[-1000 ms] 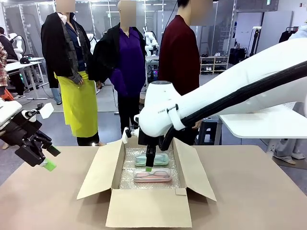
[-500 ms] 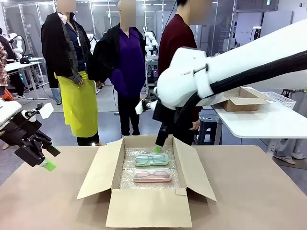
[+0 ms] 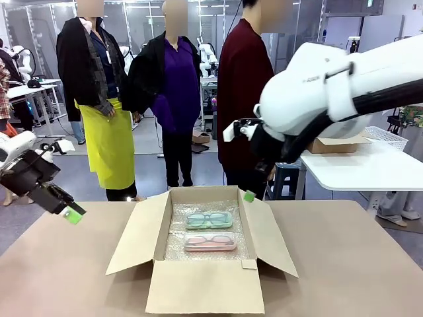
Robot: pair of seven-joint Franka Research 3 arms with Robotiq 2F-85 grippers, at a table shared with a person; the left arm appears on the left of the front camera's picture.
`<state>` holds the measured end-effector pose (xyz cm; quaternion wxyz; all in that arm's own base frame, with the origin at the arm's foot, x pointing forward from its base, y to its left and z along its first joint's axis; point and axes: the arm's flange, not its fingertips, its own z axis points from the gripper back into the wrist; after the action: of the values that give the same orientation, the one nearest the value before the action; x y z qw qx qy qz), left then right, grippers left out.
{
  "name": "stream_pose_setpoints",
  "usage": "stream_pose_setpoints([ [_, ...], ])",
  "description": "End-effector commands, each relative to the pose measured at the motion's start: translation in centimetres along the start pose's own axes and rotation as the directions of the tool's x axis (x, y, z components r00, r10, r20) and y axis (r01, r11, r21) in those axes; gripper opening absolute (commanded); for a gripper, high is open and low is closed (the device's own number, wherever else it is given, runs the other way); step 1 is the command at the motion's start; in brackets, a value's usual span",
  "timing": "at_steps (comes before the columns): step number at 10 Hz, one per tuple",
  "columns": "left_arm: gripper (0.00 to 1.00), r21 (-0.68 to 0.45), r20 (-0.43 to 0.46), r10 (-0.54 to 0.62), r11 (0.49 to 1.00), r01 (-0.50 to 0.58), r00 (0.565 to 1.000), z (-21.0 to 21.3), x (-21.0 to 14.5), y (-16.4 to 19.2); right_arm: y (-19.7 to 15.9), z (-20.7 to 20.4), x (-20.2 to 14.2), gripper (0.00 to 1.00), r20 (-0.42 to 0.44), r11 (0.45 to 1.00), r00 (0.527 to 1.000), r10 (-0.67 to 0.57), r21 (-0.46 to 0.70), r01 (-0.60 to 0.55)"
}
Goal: Pack the glasses set securely to prepare it for shipping.
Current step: Position the Package Box on the left side of the table.
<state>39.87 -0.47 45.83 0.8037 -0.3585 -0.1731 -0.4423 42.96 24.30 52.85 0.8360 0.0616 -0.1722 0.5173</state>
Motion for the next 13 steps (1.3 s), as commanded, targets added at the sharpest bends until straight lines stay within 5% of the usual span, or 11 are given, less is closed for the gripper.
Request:
stream_pose_setpoints([
  [1, 1.00, -0.057, 0.079, 0.184, 0.982, -0.180, 0.980, 0.0, 0.8, 2.5, 1.9, 2.1, -2.7, 1.00, 0.044, 0.998, 0.998, -0.053, -0.042, 0.055],
  [4, 1.00, -0.135, 0.233, 0.204, 0.975, -0.176, 0.951, -0.9, -0.4, 5.7, 3.3, 7.3, -8.0, 1.00, 0.080, 0.993, 0.992, -0.102, -0.043, 0.106],
  [8, 1.00, -0.194, 0.389, 0.348, 0.936, -0.293, 0.853, -1.7, -3.8, 10.3, 2.9, 11.4, -13.1, 1.00, 0.155, 0.971, 0.964, -0.215, -0.075, 0.228],
  [13, 1.00, -0.191, 0.367, 0.390, 0.920, -0.342, 0.844, -2.3, -4.9, 11.6, 2.1, 12.4, -14.1, 1.00, 0.182, 0.971, 0.960, -0.212, -0.070, 0.228],
])
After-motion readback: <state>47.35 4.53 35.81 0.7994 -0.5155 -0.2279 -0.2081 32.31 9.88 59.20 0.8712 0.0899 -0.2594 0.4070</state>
